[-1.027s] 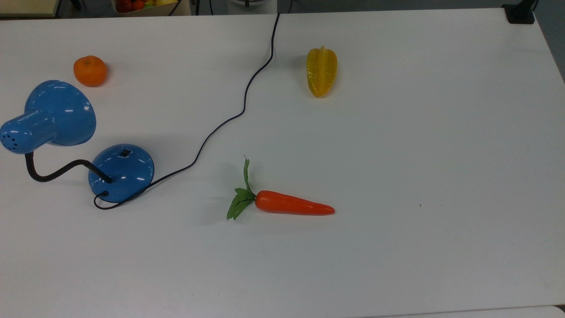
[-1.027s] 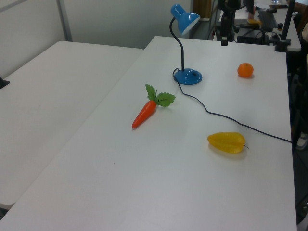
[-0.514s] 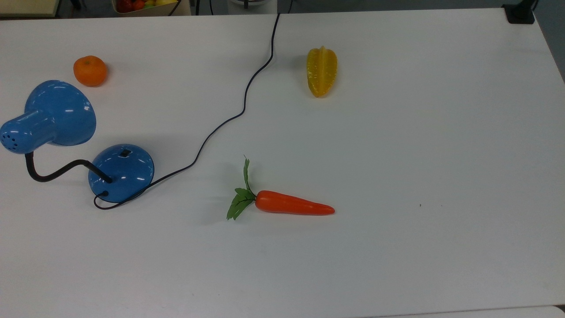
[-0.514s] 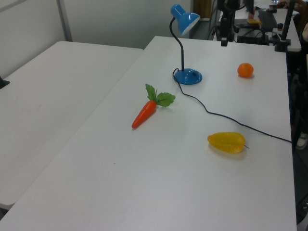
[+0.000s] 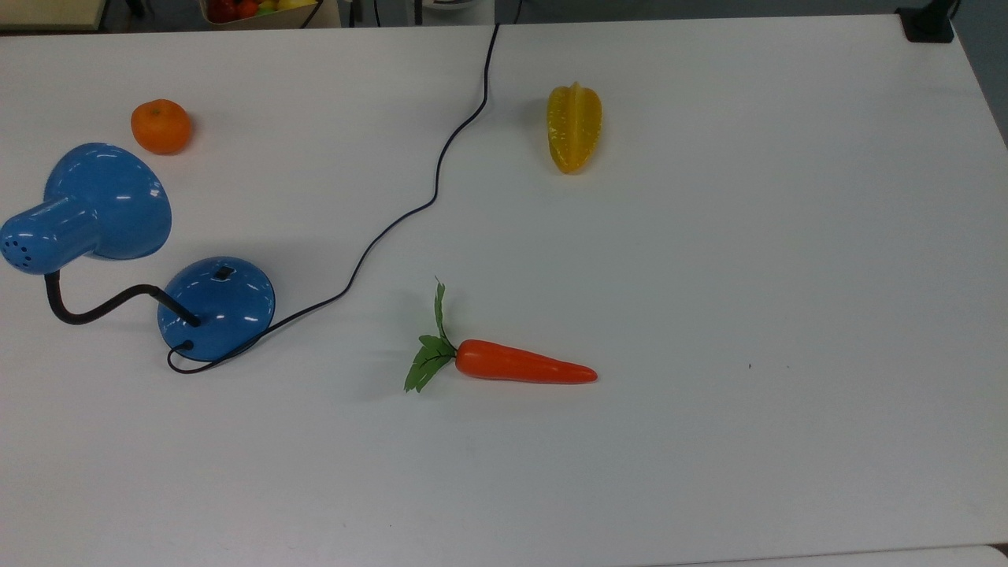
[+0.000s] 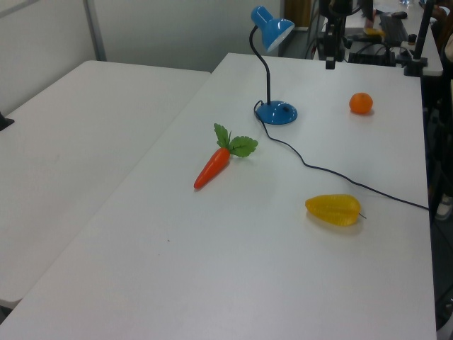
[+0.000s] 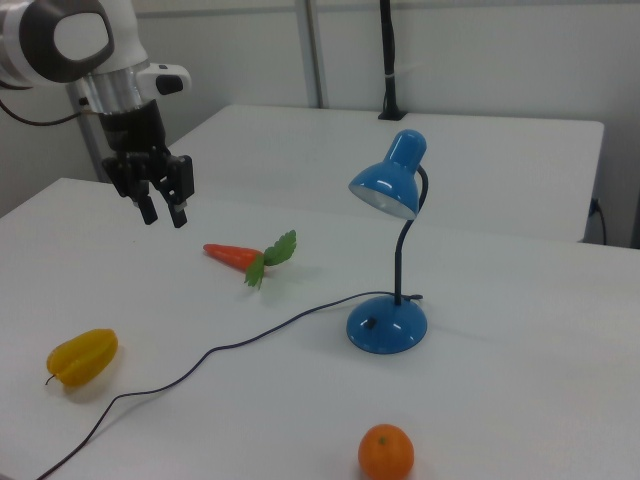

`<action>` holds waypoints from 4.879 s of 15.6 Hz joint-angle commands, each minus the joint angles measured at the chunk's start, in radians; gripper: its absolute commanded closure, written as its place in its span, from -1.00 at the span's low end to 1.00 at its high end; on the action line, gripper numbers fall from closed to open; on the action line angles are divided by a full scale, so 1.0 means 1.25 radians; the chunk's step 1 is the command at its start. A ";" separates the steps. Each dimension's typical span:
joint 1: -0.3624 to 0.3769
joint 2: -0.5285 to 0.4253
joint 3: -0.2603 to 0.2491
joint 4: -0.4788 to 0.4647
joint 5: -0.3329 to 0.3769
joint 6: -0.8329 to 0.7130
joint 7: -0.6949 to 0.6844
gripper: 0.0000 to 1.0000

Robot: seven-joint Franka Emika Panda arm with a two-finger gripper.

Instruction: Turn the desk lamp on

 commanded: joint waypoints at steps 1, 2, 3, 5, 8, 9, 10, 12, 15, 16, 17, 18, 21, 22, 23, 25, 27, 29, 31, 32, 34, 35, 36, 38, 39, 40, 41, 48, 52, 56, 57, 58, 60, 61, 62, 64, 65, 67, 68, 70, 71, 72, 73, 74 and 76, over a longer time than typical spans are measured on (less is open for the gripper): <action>-0.001 0.016 -0.002 0.021 0.001 -0.015 -0.001 0.91; -0.001 0.017 -0.002 0.021 0.001 -0.015 -0.001 1.00; -0.001 0.017 -0.002 0.020 0.003 -0.015 -0.001 1.00; -0.002 0.017 -0.002 0.018 0.004 -0.013 0.005 1.00; -0.023 0.017 -0.003 -0.008 0.016 0.016 0.007 1.00; -0.036 0.017 -0.003 -0.025 0.021 0.038 0.009 1.00; -0.042 0.017 -0.004 -0.044 0.021 0.056 0.010 1.00; -0.068 0.017 -0.005 -0.083 0.021 0.107 0.017 1.00; -0.104 0.021 -0.009 -0.157 0.020 0.200 0.018 1.00; -0.118 0.029 -0.009 -0.176 0.020 0.229 0.018 1.00; -0.132 0.038 -0.009 -0.182 0.020 0.260 0.018 1.00; -0.143 0.054 -0.009 -0.191 0.020 0.285 0.018 1.00; -0.175 0.108 -0.009 -0.205 0.019 0.392 0.040 1.00; -0.182 0.129 -0.009 -0.208 0.017 0.432 0.048 1.00; -0.192 0.149 -0.009 -0.207 0.017 0.470 0.049 1.00; -0.217 0.180 -0.009 -0.207 0.017 0.541 0.049 1.00; -0.227 0.214 -0.009 -0.205 0.017 0.612 0.049 1.00; -0.234 0.243 -0.009 -0.202 0.010 0.682 0.047 1.00; -0.250 0.262 -0.009 -0.200 0.007 0.734 0.038 1.00; -0.255 0.273 -0.009 -0.195 0.007 0.761 0.038 1.00; -0.257 0.299 -0.009 -0.187 0.007 0.816 0.038 1.00; -0.265 0.307 -0.009 -0.186 0.007 0.840 0.038 1.00; -0.271 0.316 -0.009 -0.178 0.006 0.861 0.037 1.00; -0.273 0.338 -0.009 -0.156 0.006 0.868 0.031 1.00; -0.274 0.351 -0.009 -0.142 0.006 0.869 0.026 1.00; -0.276 0.359 -0.009 -0.131 0.006 0.869 0.019 1.00; -0.281 0.366 -0.009 -0.125 0.006 0.869 0.011 1.00; -0.282 0.383 -0.006 -0.124 0.006 0.902 0.001 1.00; -0.281 0.385 -0.003 -0.125 0.007 0.902 -0.001 1.00; -0.281 0.390 -0.002 -0.124 0.007 0.903 -0.001 1.00; -0.281 0.399 -0.002 -0.124 0.006 0.903 -0.002 1.00; -0.281 0.401 -0.002 -0.122 0.005 0.905 -0.002 1.00; -0.281 0.407 -0.002 -0.121 0.004 0.905 -0.004 1.00; -0.281 0.410 -0.002 -0.121 0.004 0.905 -0.007 1.00; -0.282 0.410 -0.002 -0.121 0.004 0.906 -0.016 1.00; -0.282 0.416 -0.002 -0.122 0.005 0.931 -0.022 1.00; -0.282 0.417 -0.002 -0.122 0.005 0.935 -0.022 1.00; -0.282 0.417 -0.002 -0.121 0.005 0.935 -0.022 1.00; -0.282 0.417 -0.002 -0.122 0.005 0.935 -0.022 1.00; -0.279 0.413 -0.002 -0.122 0.006 0.934 -0.021 1.00; -0.277 0.410 -0.002 -0.124 0.007 0.932 -0.017 1.00; -0.273 0.400 -0.002 -0.126 0.007 0.924 -0.012 1.00; -0.271 0.383 0.000 -0.135 0.009 0.913 -0.010 1.00; -0.266 0.363 0.002 -0.147 0.009 0.877 -0.010 1.00; -0.235 0.328 0.002 -0.146 0.007 0.775 -0.010 1.00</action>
